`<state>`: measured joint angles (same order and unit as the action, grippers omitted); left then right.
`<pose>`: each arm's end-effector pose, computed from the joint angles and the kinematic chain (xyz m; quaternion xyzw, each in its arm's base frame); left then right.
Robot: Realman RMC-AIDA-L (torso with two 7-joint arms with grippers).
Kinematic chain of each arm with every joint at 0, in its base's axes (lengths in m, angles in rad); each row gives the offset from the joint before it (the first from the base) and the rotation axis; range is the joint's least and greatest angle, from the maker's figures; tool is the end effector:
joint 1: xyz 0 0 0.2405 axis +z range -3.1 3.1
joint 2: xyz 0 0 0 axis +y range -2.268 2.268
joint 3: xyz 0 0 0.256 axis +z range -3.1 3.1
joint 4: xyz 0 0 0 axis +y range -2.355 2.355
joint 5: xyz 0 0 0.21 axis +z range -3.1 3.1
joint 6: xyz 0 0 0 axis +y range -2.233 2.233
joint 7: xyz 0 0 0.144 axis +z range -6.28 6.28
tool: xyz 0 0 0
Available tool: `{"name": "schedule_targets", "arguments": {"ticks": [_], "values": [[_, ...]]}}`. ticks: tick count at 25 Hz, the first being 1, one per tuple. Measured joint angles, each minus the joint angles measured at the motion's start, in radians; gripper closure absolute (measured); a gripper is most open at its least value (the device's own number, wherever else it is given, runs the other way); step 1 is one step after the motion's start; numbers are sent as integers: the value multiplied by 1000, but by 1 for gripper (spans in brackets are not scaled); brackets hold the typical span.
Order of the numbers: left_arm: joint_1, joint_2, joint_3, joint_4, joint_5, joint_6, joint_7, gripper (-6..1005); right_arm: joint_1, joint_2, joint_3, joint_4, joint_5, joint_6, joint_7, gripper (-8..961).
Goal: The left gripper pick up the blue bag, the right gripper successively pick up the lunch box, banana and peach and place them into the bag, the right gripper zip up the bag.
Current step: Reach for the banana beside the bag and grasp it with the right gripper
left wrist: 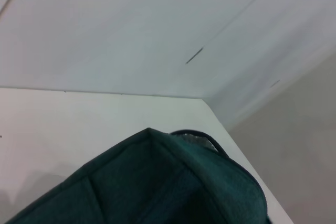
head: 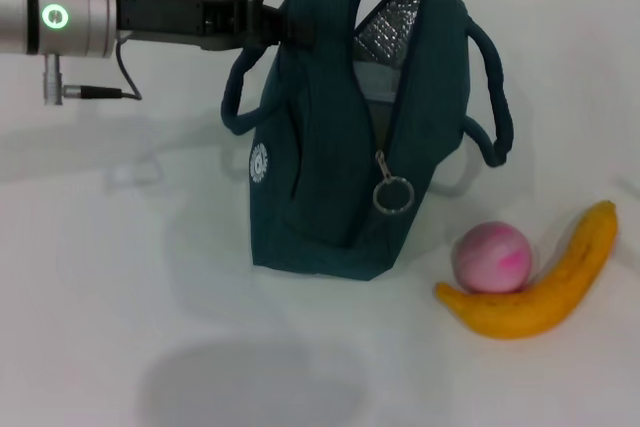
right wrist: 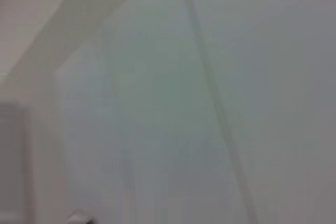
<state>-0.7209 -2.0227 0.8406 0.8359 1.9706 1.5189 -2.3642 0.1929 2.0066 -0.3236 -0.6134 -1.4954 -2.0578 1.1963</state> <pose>-0.1751 0.3943 0.0324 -0.8468 -0.4780 -0.2299 0.0404 0.3167 0.2136 0.1263 -0.7840 0.1261 0.5130 0.3260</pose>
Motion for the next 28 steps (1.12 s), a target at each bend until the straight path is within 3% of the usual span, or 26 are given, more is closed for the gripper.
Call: {"name": "schedule_targets", "arguments": {"ticks": [3, 6, 7, 8, 12, 21, 28], "values": [[1, -2, 0, 0, -3, -20, 0, 954, 4, 1, -102, -208, -29, 13, 134, 377], [2, -5, 0, 0, -8, -37, 0, 954, 4, 2, -186, -396, -93, 42, 231, 277], [2, -6, 0, 0, -9, -39, 0, 954, 9, 3, -242, -518, -159, 66, 290, 244], [3, -7, 0, 0, -12, -43, 0, 954, 9, 3, -242, -518, -159, 66, 290, 210], [12, -10, -1, -3, -15, -48, 0, 954, 54, 1, -331, -735, -361, 93, 409, 124], [14, -14, -19, -23, -29, -58, 1, 954, 135, -2, -523, -1003, -669, 73, 592, 87], [11, -29, -26, -24, -30, -59, -6, 954, 208, 1, -632, -1016, -830, 29, 627, 90]]}}
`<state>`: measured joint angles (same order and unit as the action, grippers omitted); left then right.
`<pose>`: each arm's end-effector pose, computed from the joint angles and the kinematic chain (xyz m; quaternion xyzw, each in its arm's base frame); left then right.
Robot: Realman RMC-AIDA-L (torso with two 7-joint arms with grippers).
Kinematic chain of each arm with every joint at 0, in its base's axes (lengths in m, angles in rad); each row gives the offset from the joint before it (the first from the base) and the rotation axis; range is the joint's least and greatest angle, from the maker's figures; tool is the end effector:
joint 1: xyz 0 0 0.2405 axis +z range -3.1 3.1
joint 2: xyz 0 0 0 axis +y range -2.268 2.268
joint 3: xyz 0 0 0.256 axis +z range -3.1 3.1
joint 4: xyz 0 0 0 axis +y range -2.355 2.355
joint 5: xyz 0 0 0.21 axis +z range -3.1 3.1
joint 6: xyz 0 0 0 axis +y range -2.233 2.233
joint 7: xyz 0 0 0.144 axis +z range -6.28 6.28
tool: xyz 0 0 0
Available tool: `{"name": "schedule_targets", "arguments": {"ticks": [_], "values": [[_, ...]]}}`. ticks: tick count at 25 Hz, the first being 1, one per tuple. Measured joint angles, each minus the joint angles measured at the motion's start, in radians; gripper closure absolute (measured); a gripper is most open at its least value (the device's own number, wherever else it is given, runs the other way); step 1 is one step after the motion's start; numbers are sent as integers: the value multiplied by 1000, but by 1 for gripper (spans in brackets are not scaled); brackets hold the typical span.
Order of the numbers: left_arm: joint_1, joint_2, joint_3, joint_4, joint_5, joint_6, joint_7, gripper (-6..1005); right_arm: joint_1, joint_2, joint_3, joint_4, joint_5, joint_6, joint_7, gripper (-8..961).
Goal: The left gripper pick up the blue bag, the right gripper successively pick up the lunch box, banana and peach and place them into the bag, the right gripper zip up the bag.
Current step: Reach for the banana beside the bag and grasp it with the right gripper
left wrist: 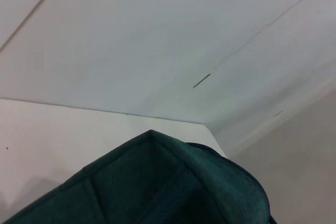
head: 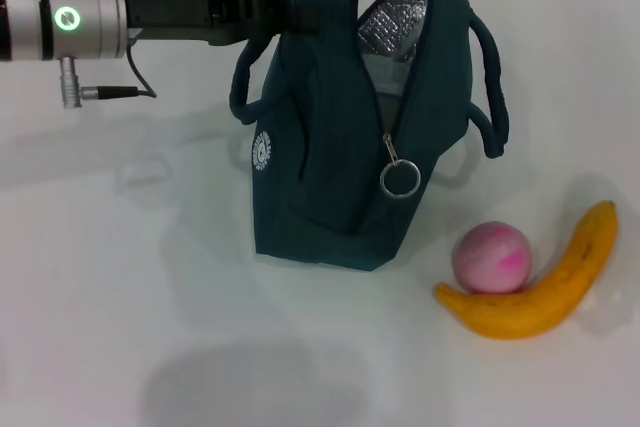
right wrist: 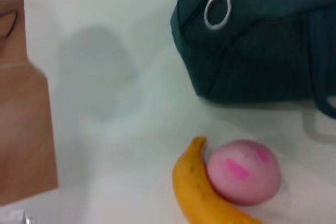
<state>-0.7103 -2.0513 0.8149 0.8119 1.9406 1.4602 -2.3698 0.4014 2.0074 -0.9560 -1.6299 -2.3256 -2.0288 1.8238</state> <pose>-0.1781 0.3971 0.0249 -0.8223 -0.5014 -0.2645 0.0495 0.2146 0.2843 0.1080 -0.9857 0.1061 -0.1011 0.0829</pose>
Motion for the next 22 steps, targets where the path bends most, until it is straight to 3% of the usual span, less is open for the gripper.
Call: {"name": "schedule_targets", "arguments": {"ticks": [7, 11, 12, 22], "values": [[-4, -7, 0, 0, -17, 0, -5, 954, 12, 2, -78, 5, -79, 81, -10, 92], [-5, -5, 1, -1, -24, 0, -5, 954, 6, 2, -156, 12, -125, 159, -16, 93], [-7, -4, 1, 0, -25, 0, -5, 954, 10, 4, -219, 40, -149, 204, -18, 93], [-2, -3, 1, 0, -25, 0, -3, 954, 23, 4, -392, 71, -174, 351, -44, 94]]}}
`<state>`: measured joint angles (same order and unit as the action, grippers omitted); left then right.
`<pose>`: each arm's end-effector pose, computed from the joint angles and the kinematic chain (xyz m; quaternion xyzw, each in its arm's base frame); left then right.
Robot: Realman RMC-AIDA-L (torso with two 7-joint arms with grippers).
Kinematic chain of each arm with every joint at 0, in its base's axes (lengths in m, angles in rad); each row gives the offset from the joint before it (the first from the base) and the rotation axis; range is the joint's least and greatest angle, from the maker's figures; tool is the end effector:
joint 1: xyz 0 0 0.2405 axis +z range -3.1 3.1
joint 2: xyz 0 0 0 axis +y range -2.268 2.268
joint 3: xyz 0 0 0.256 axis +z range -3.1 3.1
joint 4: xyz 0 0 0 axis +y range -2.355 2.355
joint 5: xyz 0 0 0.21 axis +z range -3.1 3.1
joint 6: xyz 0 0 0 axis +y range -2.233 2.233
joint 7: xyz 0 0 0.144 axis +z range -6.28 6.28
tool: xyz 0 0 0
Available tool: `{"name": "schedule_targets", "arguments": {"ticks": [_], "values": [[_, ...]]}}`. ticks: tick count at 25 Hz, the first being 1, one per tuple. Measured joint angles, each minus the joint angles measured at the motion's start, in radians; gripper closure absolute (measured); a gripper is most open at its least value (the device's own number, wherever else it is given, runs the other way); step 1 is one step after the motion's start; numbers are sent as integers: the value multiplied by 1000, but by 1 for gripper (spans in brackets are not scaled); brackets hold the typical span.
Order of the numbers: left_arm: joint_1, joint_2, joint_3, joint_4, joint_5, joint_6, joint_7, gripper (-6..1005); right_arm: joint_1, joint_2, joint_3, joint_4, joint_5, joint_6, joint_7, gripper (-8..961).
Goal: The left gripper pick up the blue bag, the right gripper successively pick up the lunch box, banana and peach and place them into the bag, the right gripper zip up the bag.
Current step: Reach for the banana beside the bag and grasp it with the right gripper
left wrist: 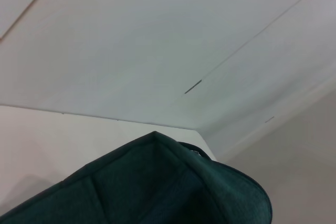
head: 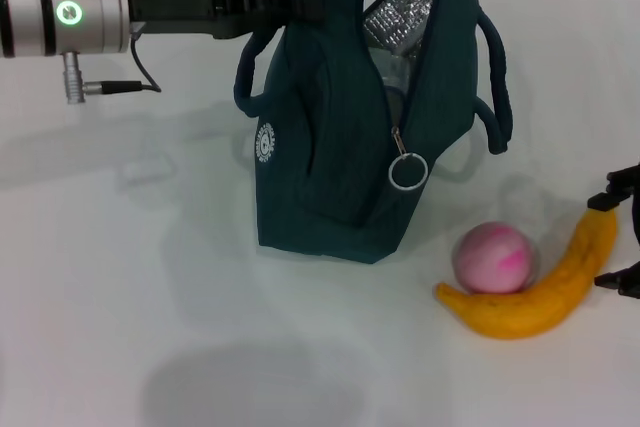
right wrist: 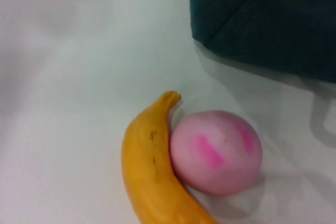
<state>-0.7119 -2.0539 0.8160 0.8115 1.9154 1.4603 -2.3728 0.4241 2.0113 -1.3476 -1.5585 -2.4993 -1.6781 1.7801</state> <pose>-0.1739 0.3976 0.0254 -0.8192 -0.5006 -0.2762 0.0439 0.2063 0.3207 0.0445 -0.9714 -0.0163 -0.2138 0.1023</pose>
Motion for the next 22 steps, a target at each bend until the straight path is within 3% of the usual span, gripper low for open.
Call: {"name": "schedule_targets", "arguments": {"ticks": [10, 22], "values": [[0, 1, 0, 0, 0, 0, 2, 954, 32, 1, -127, 36, -23, 25, -15, 95], [2, 3, 0, 0, 0, 0, -2, 954, 44, 3, -202, 61, -63, 68, -50, 96]]}}
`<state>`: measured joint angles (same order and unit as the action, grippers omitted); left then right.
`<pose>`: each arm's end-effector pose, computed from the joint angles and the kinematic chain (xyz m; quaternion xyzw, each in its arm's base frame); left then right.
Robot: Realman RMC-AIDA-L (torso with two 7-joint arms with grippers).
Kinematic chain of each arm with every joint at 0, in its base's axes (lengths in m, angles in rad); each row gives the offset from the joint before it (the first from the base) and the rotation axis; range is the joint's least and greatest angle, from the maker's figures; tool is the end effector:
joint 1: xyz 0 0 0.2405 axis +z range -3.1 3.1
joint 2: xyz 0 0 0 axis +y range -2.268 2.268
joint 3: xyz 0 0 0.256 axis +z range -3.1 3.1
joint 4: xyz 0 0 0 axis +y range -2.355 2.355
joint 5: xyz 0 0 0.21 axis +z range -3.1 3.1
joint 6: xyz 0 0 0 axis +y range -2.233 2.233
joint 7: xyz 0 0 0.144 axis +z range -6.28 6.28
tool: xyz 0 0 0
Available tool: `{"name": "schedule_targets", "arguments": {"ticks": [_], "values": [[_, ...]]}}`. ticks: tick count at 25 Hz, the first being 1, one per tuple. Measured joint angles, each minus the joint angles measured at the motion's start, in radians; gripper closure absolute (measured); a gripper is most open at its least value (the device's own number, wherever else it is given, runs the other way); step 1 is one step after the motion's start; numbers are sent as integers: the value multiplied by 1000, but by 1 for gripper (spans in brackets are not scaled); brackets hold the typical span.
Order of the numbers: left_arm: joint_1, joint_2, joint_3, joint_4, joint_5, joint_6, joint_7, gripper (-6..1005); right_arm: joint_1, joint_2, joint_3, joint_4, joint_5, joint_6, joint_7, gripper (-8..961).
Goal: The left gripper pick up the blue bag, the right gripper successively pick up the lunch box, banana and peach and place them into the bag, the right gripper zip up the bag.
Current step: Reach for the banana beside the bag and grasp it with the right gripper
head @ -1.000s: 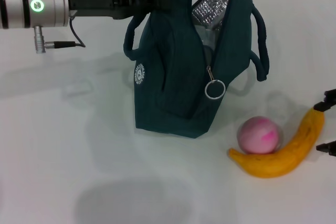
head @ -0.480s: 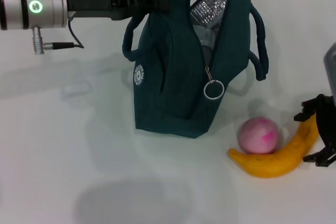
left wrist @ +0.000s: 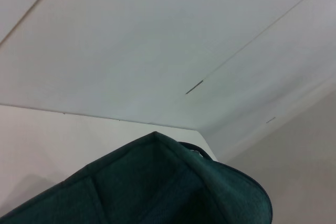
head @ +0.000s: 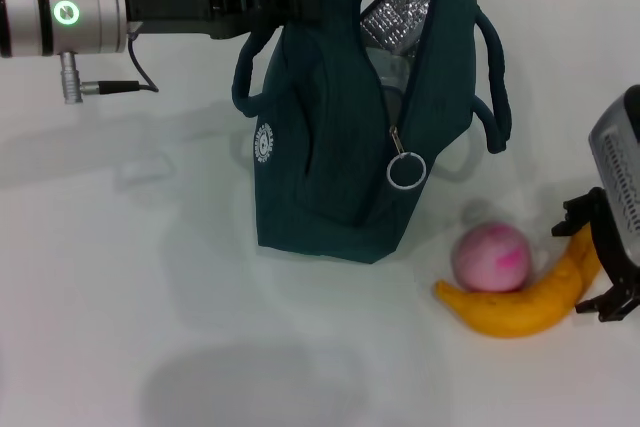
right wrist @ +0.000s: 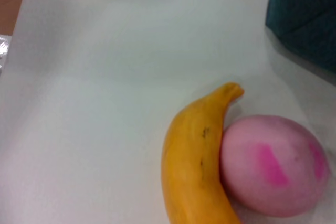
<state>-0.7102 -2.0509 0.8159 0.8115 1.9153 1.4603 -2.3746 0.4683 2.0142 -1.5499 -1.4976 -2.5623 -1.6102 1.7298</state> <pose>-0.1751 0.3977 0.0266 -0.8186 -0.5017 -0.2759 0.0453 0.1979 0.3204 0.0053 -0.9562 -0.1088 -0.2670 0.0497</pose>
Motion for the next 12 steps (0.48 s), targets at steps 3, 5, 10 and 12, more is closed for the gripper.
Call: {"name": "schedule_targets", "arguments": {"ticks": [3, 5, 10, 12], "values": [[0, -1, -1, 0, 0, 0, 0, 954, 6, 0, -15, 18, -1, 8, 0, 97], [2, -1, -1, 0, -1, 0, 0, 953, 10, 1, -21, 27, -1, 9, 0, 98], [3, 0, -1, 0, -1, 0, 0, 953, 12, 3, -31, 30, -1, 1, 6, 101], [3, 0, -1, 0, -1, 0, 0, 953, 12, 5, -36, 30, -1, -2, 9, 102]]}}
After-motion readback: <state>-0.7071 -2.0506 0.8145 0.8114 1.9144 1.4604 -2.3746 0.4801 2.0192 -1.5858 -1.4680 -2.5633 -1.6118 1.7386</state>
